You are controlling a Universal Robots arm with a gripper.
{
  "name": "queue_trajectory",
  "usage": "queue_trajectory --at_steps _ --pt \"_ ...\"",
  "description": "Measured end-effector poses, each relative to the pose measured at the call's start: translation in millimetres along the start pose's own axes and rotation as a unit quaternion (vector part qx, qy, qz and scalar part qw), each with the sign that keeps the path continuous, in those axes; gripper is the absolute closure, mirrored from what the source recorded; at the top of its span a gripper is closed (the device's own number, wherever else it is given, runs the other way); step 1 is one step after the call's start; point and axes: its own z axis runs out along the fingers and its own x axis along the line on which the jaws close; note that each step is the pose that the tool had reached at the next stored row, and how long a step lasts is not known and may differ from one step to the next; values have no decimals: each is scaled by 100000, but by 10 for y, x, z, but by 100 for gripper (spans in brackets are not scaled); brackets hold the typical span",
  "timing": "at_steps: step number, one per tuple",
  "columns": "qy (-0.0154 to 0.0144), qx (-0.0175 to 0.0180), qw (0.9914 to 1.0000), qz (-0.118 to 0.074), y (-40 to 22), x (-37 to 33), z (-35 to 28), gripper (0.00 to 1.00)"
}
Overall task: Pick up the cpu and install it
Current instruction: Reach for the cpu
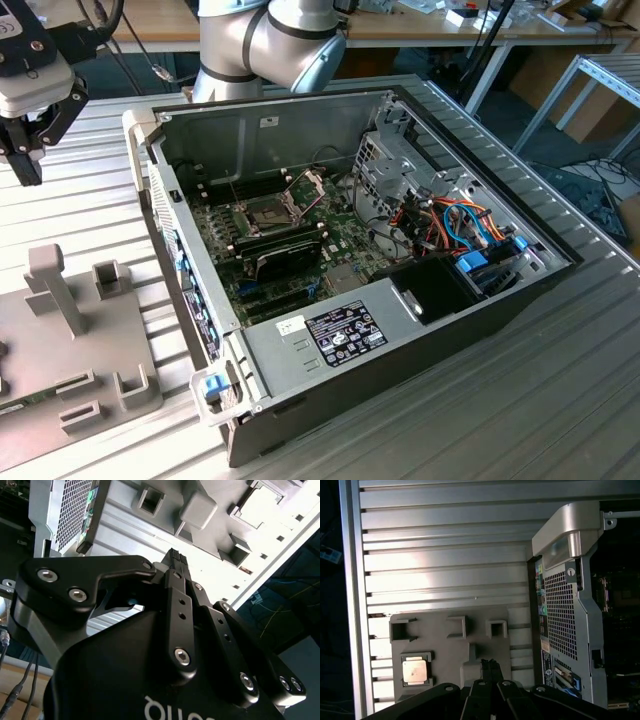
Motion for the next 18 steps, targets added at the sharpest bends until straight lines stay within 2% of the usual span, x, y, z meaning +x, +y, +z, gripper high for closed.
queue_trajectory --at_steps 6,16,18 --pt "-4 -1 100000 0 -1 16 0 89" --pt "-3 -1 100000 2 -8 108 -3 89" --pt "-6 -2 100000 -10 -8 110 -2 89"
